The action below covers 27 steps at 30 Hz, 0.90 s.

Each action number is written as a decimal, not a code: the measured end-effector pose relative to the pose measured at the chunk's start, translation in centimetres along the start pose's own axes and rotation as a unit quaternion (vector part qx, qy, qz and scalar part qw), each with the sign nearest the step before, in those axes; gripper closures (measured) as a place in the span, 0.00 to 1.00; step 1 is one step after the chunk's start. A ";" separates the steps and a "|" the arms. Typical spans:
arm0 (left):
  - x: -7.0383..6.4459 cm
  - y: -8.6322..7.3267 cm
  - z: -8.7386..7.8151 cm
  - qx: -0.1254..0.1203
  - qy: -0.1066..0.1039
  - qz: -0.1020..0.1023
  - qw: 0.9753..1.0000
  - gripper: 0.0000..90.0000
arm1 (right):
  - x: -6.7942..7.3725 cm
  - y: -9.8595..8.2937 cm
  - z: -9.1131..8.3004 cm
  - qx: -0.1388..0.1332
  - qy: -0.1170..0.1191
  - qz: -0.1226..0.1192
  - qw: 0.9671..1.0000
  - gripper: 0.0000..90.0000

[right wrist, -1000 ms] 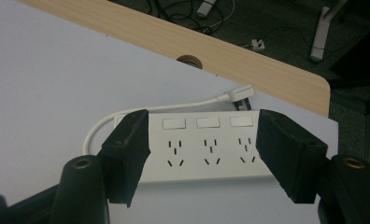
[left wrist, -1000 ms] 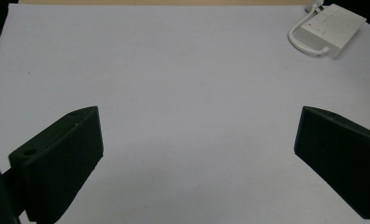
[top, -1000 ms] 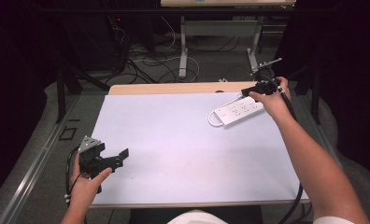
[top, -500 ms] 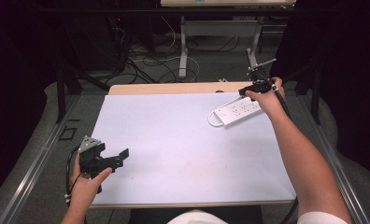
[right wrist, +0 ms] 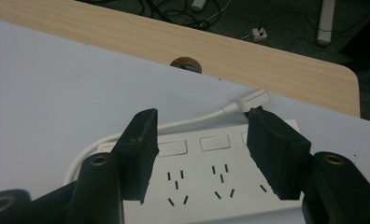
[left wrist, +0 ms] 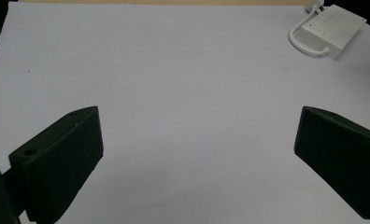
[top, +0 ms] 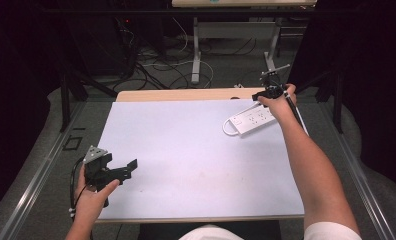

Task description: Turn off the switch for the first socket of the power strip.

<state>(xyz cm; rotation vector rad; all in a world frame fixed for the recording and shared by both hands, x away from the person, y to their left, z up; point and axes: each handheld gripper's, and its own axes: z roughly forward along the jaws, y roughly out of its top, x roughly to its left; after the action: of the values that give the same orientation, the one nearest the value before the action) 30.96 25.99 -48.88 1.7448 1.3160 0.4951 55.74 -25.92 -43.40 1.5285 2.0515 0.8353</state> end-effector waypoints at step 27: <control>0.2 -0.2 -0.2 -0.002 0.007 -0.004 1.000 0.02 | -0.2 0.0 3.7 0.014 0.018 -0.016 1.000 0.82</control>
<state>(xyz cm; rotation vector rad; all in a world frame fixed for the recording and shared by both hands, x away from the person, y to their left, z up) 30.78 26.21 -48.95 1.7357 1.3302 0.5058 58.25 -25.35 -46.11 1.5018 2.1175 0.8305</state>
